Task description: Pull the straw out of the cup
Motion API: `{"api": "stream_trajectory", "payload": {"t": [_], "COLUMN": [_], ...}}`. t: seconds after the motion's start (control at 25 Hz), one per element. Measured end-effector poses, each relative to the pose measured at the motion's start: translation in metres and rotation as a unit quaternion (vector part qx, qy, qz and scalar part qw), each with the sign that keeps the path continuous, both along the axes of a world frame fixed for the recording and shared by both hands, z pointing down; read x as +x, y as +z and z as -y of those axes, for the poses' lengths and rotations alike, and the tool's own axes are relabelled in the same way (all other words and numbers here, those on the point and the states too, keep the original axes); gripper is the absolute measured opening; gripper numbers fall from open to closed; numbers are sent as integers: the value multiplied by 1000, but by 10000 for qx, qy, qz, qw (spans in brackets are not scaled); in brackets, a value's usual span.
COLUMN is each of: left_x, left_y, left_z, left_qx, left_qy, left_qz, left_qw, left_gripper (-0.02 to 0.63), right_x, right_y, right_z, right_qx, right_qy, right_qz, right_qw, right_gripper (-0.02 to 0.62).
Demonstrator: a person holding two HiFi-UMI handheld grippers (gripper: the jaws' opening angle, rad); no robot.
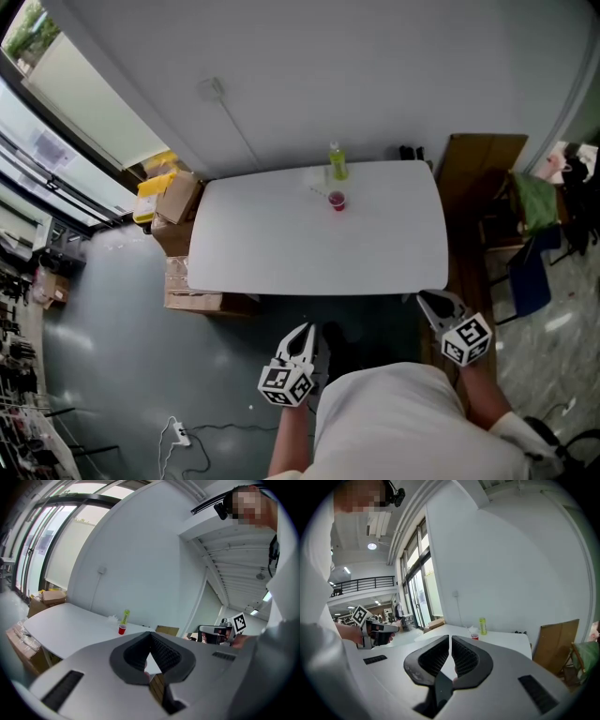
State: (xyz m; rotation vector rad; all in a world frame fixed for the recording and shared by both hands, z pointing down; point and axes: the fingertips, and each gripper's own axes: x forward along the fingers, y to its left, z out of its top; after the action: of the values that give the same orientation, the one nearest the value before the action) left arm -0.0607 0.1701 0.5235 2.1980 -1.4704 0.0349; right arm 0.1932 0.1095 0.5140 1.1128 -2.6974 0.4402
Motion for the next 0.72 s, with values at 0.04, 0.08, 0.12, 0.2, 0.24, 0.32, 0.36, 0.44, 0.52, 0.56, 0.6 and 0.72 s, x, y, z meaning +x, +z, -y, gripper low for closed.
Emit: {"api": "stream_trajectory", "payload": {"t": [0.04, 0.08, 0.12, 0.2, 0.24, 0.32, 0.36, 0.44, 0.52, 0.56, 0.6, 0.72], "left_x": [-3, -6, -9, -17, -21, -29, -33, -41, -49, -52, -56, -69], "left_y": [0, 1, 2, 2, 2, 3, 4, 6, 9, 10, 12, 15], "left_z": [6, 11, 17, 31, 39, 56, 63, 78, 95, 103, 111, 132], "left_qx": [4, 5, 6, 9, 11, 5, -3, -27, -55, -67, -78, -105], "left_qy": [39, 83, 128, 215, 258, 360, 420, 549, 678, 743, 807, 988], "left_qz": [-7, -7, -7, -19, -29, -46, -51, -51, -34, -16, 0, 8], "left_qw": [10000, 10000, 9999, 9998, 9997, 9993, 9991, 9985, 9977, 9972, 9967, 9950], "left_gripper": [2, 2, 2, 2, 2, 2, 2, 2, 2, 2, 2, 2], "right_x": [-2, -5, -9, -17, -22, -31, -35, -44, -53, -57, -61, -72], "right_y": [0, 1, 2, 3, 4, 3, 2, 2, 2, 2, 3, 4], "right_z": [4, 7, 11, 19, 24, 35, 40, 51, 62, 68, 73, 86], "right_qx": [-9, -22, -34, -46, -51, -54, -56, -72, -97, -111, -126, -154], "right_qy": [34, 71, 105, 161, 188, 252, 304, 427, 533, 590, 646, 795], "right_qz": [1, 5, 10, 8, -6, -41, -53, -63, -71, -77, -85, -107], "right_qw": [10000, 10000, 9999, 9999, 9998, 9997, 9995, 9990, 9985, 9982, 9978, 9967], "right_gripper": [43, 43, 43, 43, 43, 43, 43, 43, 43, 43, 43, 43]}}
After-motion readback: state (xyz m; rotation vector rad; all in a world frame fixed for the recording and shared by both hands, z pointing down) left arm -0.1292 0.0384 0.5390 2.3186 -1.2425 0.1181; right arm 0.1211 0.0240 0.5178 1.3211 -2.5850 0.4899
